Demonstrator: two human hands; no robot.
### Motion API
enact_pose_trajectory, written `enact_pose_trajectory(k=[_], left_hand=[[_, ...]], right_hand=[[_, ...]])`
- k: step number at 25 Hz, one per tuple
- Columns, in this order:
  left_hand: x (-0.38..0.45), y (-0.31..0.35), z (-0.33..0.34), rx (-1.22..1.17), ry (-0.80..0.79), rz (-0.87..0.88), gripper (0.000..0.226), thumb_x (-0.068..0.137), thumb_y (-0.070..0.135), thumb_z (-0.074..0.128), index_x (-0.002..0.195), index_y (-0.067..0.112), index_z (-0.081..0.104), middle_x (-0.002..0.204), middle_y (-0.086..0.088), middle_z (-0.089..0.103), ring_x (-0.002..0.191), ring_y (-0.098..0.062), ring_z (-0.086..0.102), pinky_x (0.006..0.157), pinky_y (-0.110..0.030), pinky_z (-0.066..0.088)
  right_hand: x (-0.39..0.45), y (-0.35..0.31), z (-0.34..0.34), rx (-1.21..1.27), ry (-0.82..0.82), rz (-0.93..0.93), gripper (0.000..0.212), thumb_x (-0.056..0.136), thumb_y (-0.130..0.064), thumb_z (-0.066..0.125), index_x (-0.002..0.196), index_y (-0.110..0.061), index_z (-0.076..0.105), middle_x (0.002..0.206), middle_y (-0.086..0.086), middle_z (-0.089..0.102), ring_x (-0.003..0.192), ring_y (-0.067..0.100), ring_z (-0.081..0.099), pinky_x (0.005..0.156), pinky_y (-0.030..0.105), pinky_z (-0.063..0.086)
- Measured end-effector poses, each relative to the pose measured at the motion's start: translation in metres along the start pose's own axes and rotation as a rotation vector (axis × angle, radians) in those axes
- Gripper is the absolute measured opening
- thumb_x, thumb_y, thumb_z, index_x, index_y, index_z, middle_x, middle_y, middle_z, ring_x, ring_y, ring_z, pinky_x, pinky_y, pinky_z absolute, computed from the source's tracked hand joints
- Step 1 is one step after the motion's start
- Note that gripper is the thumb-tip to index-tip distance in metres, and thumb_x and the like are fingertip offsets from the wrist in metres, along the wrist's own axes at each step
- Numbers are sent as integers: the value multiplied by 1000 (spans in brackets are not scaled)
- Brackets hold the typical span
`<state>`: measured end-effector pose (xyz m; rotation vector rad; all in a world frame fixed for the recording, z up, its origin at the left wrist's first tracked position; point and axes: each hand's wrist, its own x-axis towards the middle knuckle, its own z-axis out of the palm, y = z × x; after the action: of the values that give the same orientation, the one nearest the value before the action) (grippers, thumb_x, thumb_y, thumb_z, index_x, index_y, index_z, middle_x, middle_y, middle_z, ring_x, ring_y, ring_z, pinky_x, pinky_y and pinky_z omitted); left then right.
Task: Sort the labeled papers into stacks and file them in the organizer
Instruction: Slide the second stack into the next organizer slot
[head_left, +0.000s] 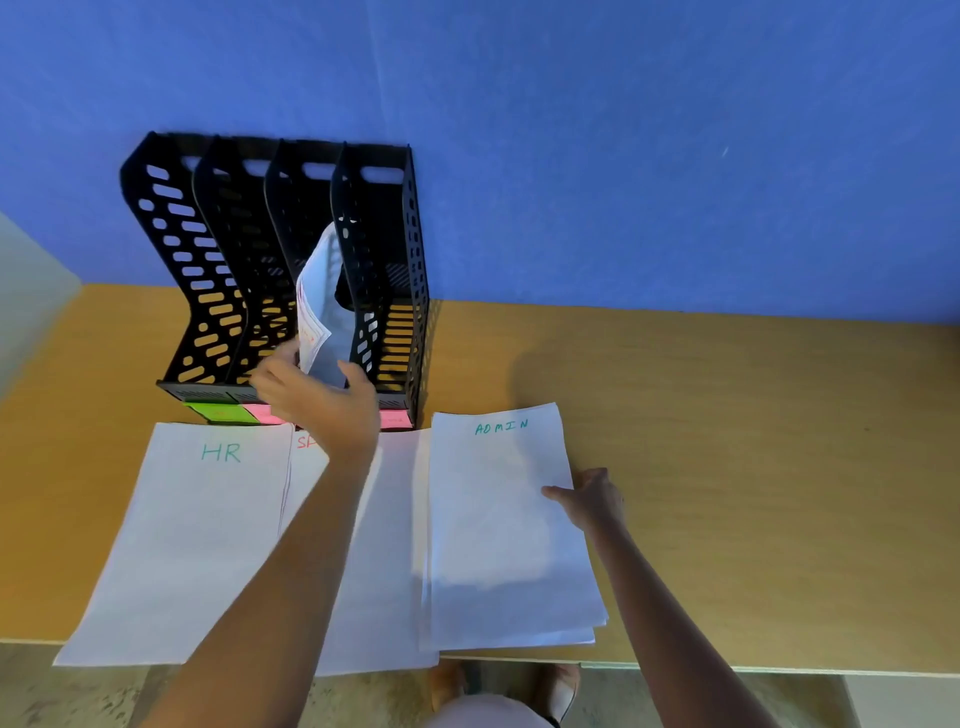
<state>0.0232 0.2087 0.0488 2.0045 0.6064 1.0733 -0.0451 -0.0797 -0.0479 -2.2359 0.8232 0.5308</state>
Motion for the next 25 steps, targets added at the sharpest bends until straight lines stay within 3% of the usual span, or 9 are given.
enact_pose_trajectory(k=[2,3,8,10,14,17,19,22,25], left_hand=[[-37,-1,-6,-39,-148,55,35,74,3,69,104,1,52,101,-14,49,96,-30,49,83,-42,44],[-58,-4,-8,-17,-267,2,34,75,5,71,104,2,52,101,-12,49,96,-29,49,83,-45,45],[-138,-24,-15,365,-809,-546,64,81,34,75,131,8,43,129,-11,41,126,-34,41,95,-52,42],[-145,-24,-16,414,-923,-623,71,83,39,73,137,8,38,135,-10,37,131,-31,37,100,-53,39],[-143,-17,-10,341,-946,-642,71,83,34,74,138,8,38,136,-11,38,129,-33,42,103,-51,43],[-134,-7,-7,185,-941,-661,48,81,23,74,119,12,47,123,-10,51,110,-32,58,91,-44,52],[-128,1,-4,106,-958,-678,31,81,21,74,105,13,55,111,-9,65,99,-29,64,82,-36,54],[-121,20,2,-76,-1031,-716,14,85,19,74,97,14,70,105,-9,74,93,-26,70,76,-33,57],[-113,45,4,-266,-1017,-750,22,87,26,75,106,19,67,108,-3,72,88,-14,68,70,-26,56]], right_hand=[[1,0,0,16,-27,10,60,73,-46,79,114,-5,62,106,11,71,107,35,63,82,38,54],[2,-1,-1,11,-43,13,57,75,-47,77,111,-5,66,100,9,71,104,35,65,78,35,53],[-1,-7,2,-14,-89,25,44,79,-47,74,95,-6,67,86,11,64,91,31,65,65,29,43],[-3,-6,3,65,-91,-14,39,79,-41,76,95,-6,69,78,5,65,82,29,63,56,28,40],[-7,-1,6,264,-123,-78,24,78,-23,80,97,-10,73,85,6,71,77,23,64,62,27,43],[-7,1,-1,398,-124,-133,3,81,-12,76,81,-11,74,73,4,67,69,20,61,57,25,43],[-7,-3,-12,483,-106,-182,14,82,-12,76,70,-18,72,69,1,67,64,15,60,54,24,43],[-11,-16,-34,592,-73,-302,17,84,-13,76,69,-21,73,69,-6,70,60,6,61,56,23,45],[-19,-29,-57,703,-4,-493,15,87,-18,74,72,-14,71,68,-7,66,62,8,57,56,23,43]])
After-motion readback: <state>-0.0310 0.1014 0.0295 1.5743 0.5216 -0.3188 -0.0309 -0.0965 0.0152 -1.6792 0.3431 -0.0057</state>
